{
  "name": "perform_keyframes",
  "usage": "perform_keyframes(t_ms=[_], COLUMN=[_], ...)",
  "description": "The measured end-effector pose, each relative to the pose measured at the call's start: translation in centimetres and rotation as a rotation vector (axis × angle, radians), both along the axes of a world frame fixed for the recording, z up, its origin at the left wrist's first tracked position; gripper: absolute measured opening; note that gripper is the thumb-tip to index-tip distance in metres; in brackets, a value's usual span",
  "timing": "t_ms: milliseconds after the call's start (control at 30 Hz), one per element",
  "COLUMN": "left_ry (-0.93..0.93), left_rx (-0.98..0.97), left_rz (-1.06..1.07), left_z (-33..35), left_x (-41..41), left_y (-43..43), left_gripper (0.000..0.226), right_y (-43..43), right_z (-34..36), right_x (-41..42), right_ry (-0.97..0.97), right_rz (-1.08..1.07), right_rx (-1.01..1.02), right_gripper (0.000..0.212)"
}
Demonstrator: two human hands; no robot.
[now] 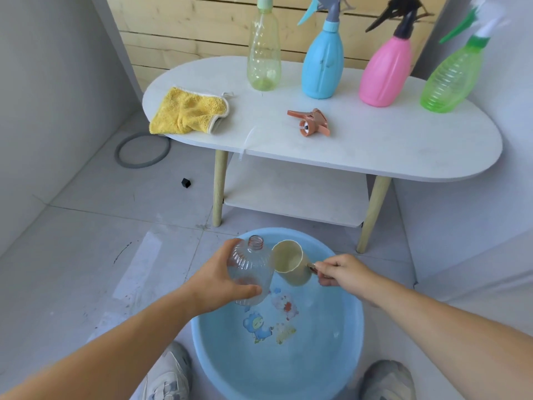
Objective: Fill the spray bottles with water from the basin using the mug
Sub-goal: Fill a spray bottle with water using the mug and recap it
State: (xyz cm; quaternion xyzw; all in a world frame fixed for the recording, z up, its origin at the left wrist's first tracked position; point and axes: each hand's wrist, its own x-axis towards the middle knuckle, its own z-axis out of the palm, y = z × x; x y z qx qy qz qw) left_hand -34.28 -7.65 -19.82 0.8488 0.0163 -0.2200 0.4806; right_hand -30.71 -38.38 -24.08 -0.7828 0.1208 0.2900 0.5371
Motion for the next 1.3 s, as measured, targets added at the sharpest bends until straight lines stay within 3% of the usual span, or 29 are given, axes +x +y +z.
perform_keyframes(t_ms=[133,533,833,1000,1300], left_ry=[-0.045,-0.198,-0.225,-0.215,-0.215], left_rx=[0.064,0.184,0.043,0.005,0.005], left_rz=[-0.01,-0.172,-0.156,-0.135,-0.154], left_z=[2.4,10.6,11.3,11.3,11.3], left_x=[0.6,0.9,0.4,0.3,0.6], left_y=[0.6,0.9,-0.4,-0.8,-1.4], left_gripper=[0.083,0.088,0.091,0.104,0.105], right_y=[0.3,0.8,1.7,1.7,1.5], right_z=[5.1,20.0,23.0,23.7,24.1], right_x=[-0.4,-3.4,-3.8,-4.1,-4.2], right_ry=[-0.031,-0.277,-0.494,-0.55,-0.656], right_rz=[-0.061,-0.072,-0.007,-0.003,0.039], right_rx=[0.118,0.3,0.038,-0.019,-0.135], right_gripper=[0.025,0.038,0.026,0.021,0.02])
